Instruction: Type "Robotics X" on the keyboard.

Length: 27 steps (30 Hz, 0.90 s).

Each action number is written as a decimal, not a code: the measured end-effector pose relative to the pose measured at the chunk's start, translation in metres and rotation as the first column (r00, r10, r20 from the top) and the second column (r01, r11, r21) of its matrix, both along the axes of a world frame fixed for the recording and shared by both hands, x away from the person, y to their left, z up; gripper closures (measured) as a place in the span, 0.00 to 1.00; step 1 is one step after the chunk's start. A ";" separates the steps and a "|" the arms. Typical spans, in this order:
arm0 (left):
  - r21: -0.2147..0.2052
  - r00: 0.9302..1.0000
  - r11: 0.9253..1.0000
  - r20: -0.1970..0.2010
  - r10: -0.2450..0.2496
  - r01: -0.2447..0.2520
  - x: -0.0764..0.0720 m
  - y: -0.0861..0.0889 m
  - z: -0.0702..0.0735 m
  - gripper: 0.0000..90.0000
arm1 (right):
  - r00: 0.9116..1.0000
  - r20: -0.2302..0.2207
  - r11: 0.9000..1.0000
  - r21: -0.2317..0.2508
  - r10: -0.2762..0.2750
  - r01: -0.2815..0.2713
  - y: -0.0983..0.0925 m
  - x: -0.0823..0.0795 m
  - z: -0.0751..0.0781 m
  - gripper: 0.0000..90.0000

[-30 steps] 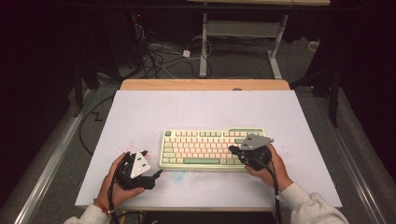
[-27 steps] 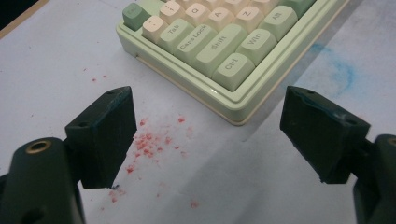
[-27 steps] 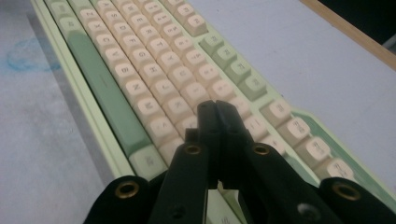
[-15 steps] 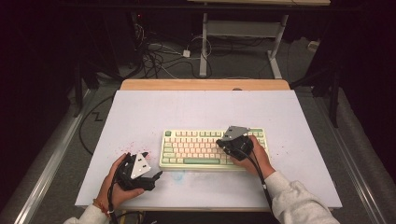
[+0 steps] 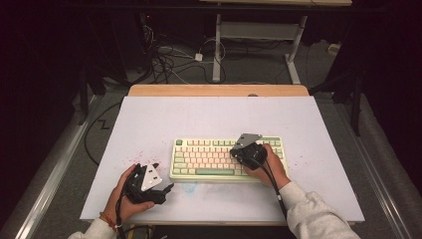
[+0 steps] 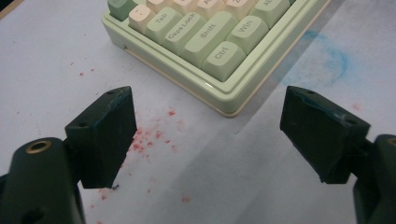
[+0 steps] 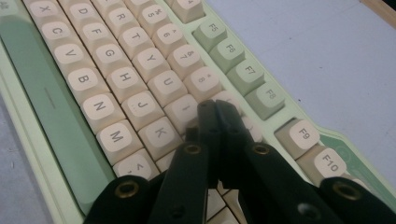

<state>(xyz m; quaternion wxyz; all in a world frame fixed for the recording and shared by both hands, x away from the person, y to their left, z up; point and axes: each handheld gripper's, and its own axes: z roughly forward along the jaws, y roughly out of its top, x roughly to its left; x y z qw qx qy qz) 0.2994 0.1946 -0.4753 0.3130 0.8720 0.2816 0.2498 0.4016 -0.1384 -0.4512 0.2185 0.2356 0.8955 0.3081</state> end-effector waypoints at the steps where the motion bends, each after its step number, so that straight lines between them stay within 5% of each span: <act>1: 0.001 1.000 1.000 0.000 0.001 -0.001 0.000 0.000 0.000 0.20 | 1.000 0.001 1.000 0.012 0.006 -0.006 0.000 -0.001 0.000 1.00; 20: -0.001 1.000 1.000 -0.007 0.000 0.000 0.000 -0.001 0.000 0.20 | 0.999 0.046 0.996 0.081 0.025 -0.028 -0.008 -0.013 0.014 0.98; 24: -0.025 1.000 1.000 -0.011 0.009 -0.010 0.001 0.001 0.001 0.24 | 0.998 0.059 0.994 0.101 0.022 -0.027 -0.011 -0.016 0.017 0.91; 27: -0.042 1.000 0.999 -0.013 0.009 -0.009 0.000 0.001 0.003 0.30 | 0.997 0.081 0.991 0.131 0.011 -0.021 -0.017 -0.020 0.020 0.77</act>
